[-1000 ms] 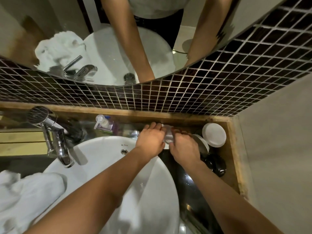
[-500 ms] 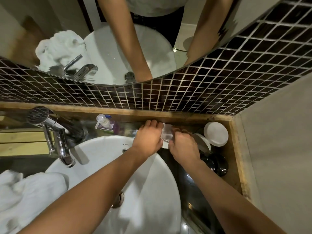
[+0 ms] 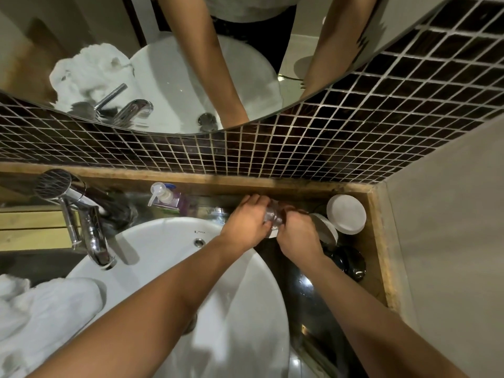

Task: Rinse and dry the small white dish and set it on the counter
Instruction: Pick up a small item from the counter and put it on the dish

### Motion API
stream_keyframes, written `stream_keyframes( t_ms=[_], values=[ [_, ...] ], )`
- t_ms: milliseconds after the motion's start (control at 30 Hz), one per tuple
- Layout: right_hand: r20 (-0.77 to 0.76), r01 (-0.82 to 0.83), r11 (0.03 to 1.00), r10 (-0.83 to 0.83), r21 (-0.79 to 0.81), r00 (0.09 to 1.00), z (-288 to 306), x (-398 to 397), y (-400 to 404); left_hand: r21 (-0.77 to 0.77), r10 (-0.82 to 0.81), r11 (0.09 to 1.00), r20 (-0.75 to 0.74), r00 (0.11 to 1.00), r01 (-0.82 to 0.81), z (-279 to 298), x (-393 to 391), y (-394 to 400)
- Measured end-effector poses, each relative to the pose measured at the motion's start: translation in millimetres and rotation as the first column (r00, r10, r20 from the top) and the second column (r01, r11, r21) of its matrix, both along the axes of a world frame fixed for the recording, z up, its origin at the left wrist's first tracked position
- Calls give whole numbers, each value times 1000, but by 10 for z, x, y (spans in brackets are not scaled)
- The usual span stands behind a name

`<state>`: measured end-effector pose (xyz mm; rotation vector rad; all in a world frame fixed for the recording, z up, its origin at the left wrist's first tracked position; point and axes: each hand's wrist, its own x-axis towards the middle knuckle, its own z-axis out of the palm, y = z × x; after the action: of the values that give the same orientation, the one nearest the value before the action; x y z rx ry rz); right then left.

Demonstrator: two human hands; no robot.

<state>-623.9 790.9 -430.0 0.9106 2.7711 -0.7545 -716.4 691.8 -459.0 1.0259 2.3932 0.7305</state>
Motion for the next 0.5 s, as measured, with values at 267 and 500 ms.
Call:
stream_keyframes(
  t_ms=[267,500],
  values=[
    [1,29,993,-29,-112,1000,13,-43,-21,10,-2,1000,-47,999,3,18,30,-33],
    [-44,177,946,-196,-273,980,-78,-70,-82,12,-1,1000,30,1000,1,82,28,-43]
  ],
)
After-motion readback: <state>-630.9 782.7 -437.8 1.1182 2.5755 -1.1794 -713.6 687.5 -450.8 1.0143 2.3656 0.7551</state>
